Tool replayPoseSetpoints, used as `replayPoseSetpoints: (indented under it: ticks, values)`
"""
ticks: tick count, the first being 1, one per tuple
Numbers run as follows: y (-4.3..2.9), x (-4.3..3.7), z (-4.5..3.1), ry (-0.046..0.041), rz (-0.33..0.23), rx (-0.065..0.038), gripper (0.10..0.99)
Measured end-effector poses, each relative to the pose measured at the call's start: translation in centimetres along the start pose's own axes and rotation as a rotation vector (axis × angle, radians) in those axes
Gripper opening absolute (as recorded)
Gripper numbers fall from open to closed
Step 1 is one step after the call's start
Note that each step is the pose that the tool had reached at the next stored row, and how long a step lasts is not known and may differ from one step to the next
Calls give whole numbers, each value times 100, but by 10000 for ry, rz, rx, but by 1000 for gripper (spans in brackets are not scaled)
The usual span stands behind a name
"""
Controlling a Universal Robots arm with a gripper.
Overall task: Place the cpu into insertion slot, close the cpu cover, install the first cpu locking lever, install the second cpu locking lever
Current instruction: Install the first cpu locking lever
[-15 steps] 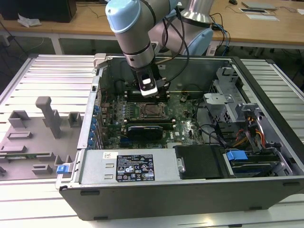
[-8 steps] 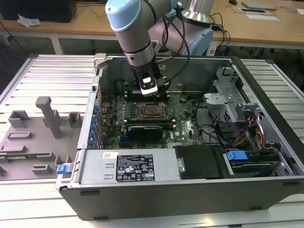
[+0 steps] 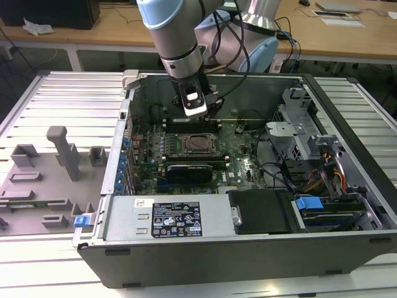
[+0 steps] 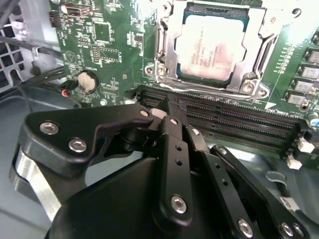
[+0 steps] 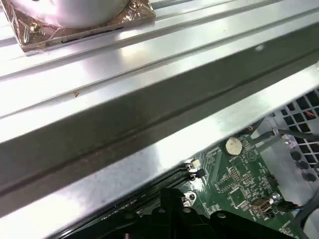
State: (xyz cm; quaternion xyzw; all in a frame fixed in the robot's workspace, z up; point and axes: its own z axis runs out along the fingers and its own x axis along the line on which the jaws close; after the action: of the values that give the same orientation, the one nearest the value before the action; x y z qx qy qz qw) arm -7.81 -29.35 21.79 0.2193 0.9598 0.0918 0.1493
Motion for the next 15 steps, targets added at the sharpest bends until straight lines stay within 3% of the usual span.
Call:
replayPoseSetpoints:
  ticks: [4,8,9,12,14,15]
  values:
    - [29,-30,-114,0,0,1,106]
    - [34,-35,-131,0,0,0,106]
    - [35,-38,-128,173,18,88,106]
    - [55,-84,-106,1044,130,527,106]
    - [63,-105,-98,1358,170,687,106]
    - [68,-120,-93,1575,195,798,106]
